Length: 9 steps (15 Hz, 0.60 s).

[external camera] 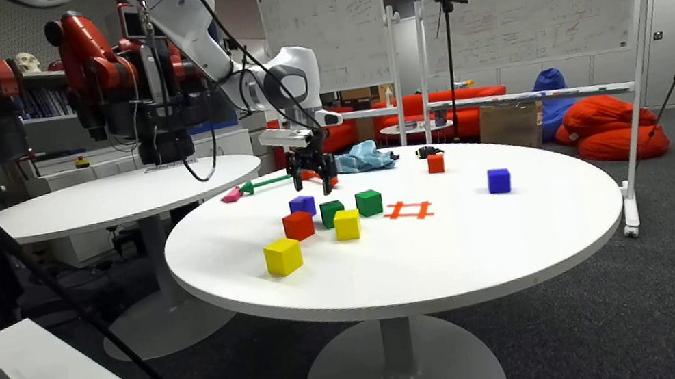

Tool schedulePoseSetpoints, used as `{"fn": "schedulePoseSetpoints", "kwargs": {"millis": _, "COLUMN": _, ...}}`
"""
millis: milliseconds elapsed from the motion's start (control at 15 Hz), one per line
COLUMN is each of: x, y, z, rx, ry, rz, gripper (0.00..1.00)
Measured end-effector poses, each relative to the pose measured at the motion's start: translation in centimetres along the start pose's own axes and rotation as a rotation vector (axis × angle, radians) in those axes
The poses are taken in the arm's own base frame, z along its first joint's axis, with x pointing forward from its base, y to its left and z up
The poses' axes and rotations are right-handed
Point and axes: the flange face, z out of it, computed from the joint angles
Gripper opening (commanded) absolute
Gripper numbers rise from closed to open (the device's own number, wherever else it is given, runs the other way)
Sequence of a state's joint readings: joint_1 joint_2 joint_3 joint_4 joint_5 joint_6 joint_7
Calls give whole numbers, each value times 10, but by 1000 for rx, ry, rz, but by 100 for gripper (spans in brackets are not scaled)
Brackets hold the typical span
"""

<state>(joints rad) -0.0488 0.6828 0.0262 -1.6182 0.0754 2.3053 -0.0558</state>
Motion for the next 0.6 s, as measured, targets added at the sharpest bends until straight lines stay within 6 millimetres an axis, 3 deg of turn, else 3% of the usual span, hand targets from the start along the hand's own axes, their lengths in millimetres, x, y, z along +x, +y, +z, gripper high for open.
{"fn": "schedulePoseSetpoints", "kwargs": {"millis": 333, "x": 8, "y": -15, "z": -14, "rx": -16, "ry": -15, "rz": -42, "gripper": 100}}
{"fn": "schedulePoseSetpoints", "kwargs": {"millis": 600, "x": 12, "y": -21, "z": -9, "rx": -7, "ry": -65, "rz": -72, "gripper": 100}}
